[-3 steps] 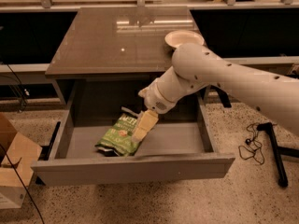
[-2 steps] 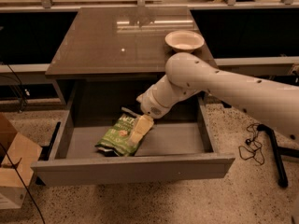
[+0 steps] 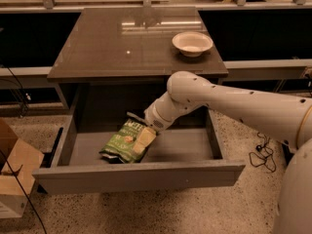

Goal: Pick green jalapeno chip bag from top drawer and place on counter

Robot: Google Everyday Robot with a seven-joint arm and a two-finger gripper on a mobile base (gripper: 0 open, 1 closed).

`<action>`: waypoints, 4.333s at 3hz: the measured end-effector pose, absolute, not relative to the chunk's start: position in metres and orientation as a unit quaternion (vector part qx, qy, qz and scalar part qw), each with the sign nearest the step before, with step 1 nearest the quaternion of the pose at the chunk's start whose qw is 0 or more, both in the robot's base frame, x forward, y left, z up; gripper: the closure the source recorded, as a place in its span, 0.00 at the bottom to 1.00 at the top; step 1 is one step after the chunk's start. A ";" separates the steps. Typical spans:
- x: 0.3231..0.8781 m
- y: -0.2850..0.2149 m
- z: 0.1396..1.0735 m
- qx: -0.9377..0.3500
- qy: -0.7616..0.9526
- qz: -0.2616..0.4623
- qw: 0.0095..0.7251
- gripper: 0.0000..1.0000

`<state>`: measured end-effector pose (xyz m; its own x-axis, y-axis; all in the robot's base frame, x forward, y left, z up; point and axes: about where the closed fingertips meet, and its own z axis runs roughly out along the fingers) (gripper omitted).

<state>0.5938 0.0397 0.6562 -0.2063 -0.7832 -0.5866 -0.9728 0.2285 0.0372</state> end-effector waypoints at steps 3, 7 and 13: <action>0.588 0.056 0.623 -0.564 0.775 0.219 0.183 0.13; 0.577 0.062 0.696 -0.562 0.767 0.207 0.231 1.00; 0.722 0.079 0.964 -0.632 0.654 0.093 0.405 1.00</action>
Offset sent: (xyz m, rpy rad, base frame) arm -0.0003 0.0127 -0.0402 -0.0486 0.1224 -0.0618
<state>0.7218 0.0794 0.9645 0.1274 -0.7516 -0.6473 -0.9024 0.1830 -0.3901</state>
